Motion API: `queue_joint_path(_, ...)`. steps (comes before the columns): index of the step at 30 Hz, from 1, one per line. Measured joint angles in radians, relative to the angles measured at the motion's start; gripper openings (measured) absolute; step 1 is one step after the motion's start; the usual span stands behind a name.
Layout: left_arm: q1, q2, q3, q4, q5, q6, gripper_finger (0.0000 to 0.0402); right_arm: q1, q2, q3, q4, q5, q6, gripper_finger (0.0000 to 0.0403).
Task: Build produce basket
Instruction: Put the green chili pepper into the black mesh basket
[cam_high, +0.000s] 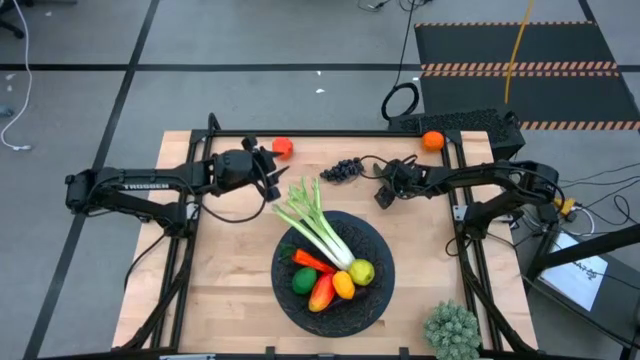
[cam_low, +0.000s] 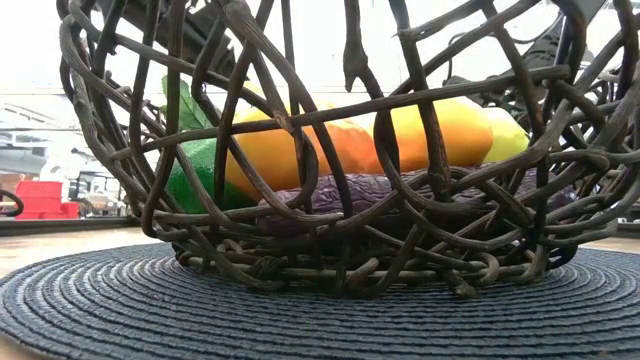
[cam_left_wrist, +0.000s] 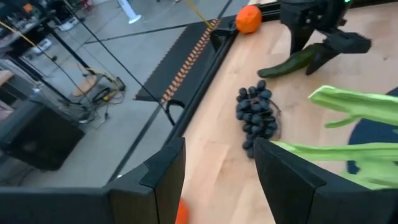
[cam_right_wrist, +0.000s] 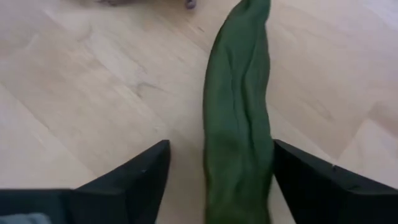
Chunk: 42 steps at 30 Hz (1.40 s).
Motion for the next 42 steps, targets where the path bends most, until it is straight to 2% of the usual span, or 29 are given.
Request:
queue_joint_path(10,-0.048,0.000,0.000,-0.040,0.010,-0.070,0.0191,0.021,-0.032,-0.002,-0.056,0.003,-0.009,0.0135)
queue_joint_path(14,-0.073,0.000,0.000,-0.048,0.009,-0.105,0.0191,0.028,-0.065,-0.002,-0.098,-0.002,-0.010,0.0106)
queue_joint_path(22,-0.130,0.000,0.000,-0.055,0.009,-0.176,0.0191,0.087,-0.274,-0.003,-0.193,-0.003,0.015,0.0122)
queue_joint_path(30,-0.191,0.000,0.000,-0.062,0.007,-0.247,0.0191,0.284,-0.484,-0.003,-0.173,-0.002,0.050,0.0118)
queue_joint_path(35,-0.222,0.000,0.000,-0.058,0.007,-0.276,0.0191,0.417,-0.534,-0.002,-0.121,0.004,0.047,0.0118)
queue_joint_path(42,-0.246,0.000,0.000,-0.044,0.005,-0.277,0.0191,0.551,-0.536,-0.002,-0.023,0.057,0.005,0.0118)
